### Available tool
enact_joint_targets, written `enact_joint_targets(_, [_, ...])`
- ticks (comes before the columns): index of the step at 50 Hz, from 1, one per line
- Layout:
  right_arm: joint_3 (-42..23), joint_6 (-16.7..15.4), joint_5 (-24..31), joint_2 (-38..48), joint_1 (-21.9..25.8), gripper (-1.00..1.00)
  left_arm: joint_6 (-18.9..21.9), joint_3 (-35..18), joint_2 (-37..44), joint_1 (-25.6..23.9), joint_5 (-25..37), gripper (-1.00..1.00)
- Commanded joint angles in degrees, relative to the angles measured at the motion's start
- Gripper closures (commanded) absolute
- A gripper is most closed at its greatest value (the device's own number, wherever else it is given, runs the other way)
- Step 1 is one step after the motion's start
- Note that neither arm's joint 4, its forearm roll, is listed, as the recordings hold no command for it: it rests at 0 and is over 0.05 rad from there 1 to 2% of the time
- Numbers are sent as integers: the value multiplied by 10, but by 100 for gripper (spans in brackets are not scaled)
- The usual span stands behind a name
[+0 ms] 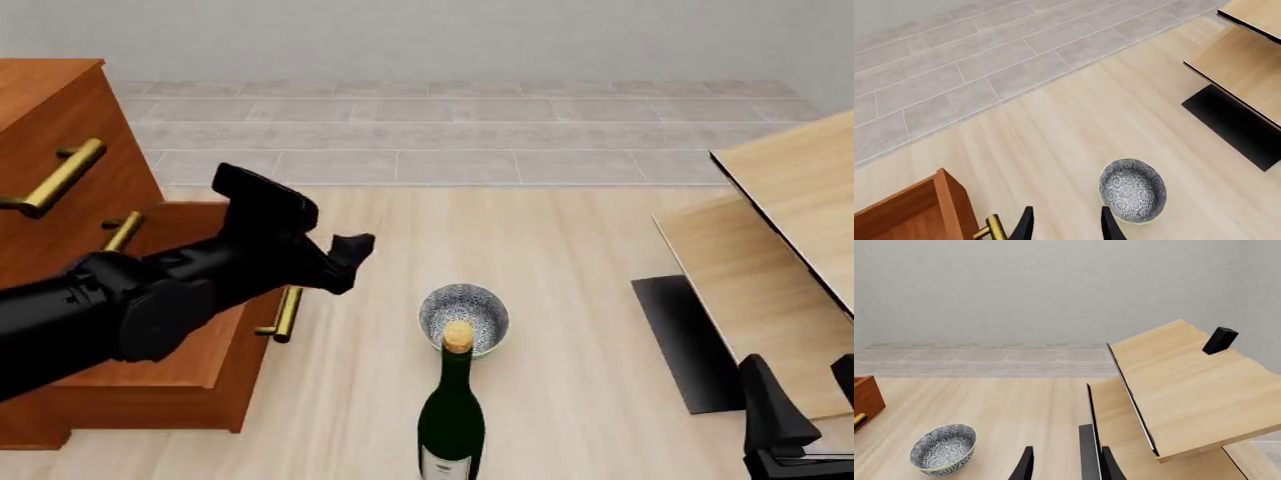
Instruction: Put the bowl on top of the cabinet.
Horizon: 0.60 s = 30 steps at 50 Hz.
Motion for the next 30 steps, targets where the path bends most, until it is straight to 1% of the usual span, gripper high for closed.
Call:
enact_joint_targets(1, [0, 0, 0, 0, 0, -100, 4, -35, 41, -18, 25, -100])
enact_joint_targets(2, [0, 0, 0, 0, 0, -100, 1, -34, 39, -25, 24, -100])
enact_joint_targets(4, [0, 0, 0, 0, 0, -100, -2, -38, 45, -23, 23, -100])
enact_joint_targets(5, [0, 0, 0, 0, 0, -100, 10, -45, 58, -14, 19, -100])
enact_joint_targets(7, [0, 0, 0, 0, 0, -100, 4, -46, 62, -20, 20, -100])
enact_joint_targets(9, [0, 0, 0, 0, 0, -100, 10, -51, 71, -16, 18, -100])
enact_joint_targets(17, [0, 0, 0, 0, 0, -100, -3, -50, 93, -32, 15, -100])
enact_joint_targets(30, [0, 0, 0, 0, 0, -100, -4, -57, 143, -46, -6, -100])
